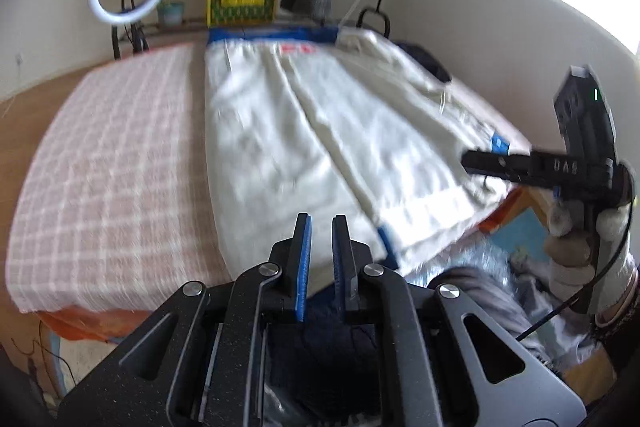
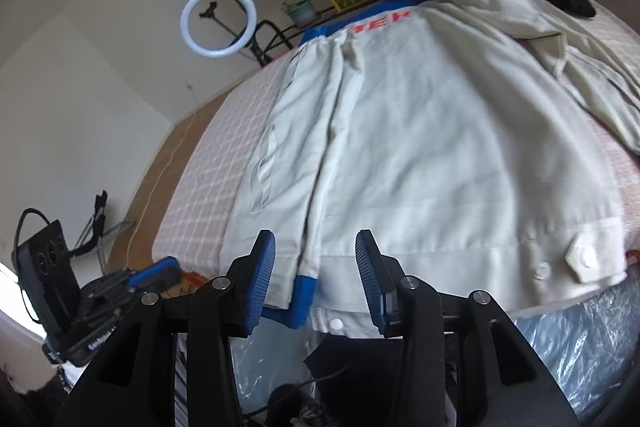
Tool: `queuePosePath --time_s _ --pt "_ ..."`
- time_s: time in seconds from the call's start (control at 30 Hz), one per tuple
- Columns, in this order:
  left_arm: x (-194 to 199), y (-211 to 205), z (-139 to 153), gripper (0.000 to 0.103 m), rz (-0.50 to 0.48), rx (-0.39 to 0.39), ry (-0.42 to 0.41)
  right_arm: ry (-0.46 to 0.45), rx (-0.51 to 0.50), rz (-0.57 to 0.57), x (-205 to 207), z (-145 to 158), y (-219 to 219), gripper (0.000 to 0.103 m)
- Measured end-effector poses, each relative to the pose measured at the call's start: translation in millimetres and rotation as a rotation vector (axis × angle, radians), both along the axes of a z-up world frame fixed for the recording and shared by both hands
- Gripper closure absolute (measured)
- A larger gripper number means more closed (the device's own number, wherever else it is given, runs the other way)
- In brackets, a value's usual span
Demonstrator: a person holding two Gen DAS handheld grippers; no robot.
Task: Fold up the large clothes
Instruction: 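Reach the right gripper to the blue cuff of the other sleeve and grasp it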
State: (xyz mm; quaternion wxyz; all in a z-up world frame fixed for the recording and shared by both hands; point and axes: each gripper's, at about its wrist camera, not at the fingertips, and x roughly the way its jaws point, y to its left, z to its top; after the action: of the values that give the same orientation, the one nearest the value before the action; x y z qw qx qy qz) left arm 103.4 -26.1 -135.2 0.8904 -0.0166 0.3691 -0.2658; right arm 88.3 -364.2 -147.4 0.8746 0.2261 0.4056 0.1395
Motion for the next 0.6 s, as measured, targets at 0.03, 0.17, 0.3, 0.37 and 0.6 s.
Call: queuePosePath --time_s 0.03,0.17,0.3,0.37,0.6 --pt "-1 2 11 0.09 0.013 -0.028 -0.022 -0.014 -0.005 -0.036 -8 6 -16 0.063" --pt "-6 3 49 0.072 0.042 -0.114 -0.093 -0.058 -0.03 -0.188 -36 20 -76 0.052" --pt "-9 -12 71 0.072 0.04 -0.119 -0.137 -0.061 -0.06 -0.332 -52 17 -137 0.05" --pt "-10 -20 71 0.071 0.033 -0.121 -0.124 -0.066 -0.067 -0.409 -57 14 -165 0.05" --pt "9 -70 48 0.071 -0.021 -0.094 -0.038 0.006 0.099 -0.57 -63 -8 -238 0.049"
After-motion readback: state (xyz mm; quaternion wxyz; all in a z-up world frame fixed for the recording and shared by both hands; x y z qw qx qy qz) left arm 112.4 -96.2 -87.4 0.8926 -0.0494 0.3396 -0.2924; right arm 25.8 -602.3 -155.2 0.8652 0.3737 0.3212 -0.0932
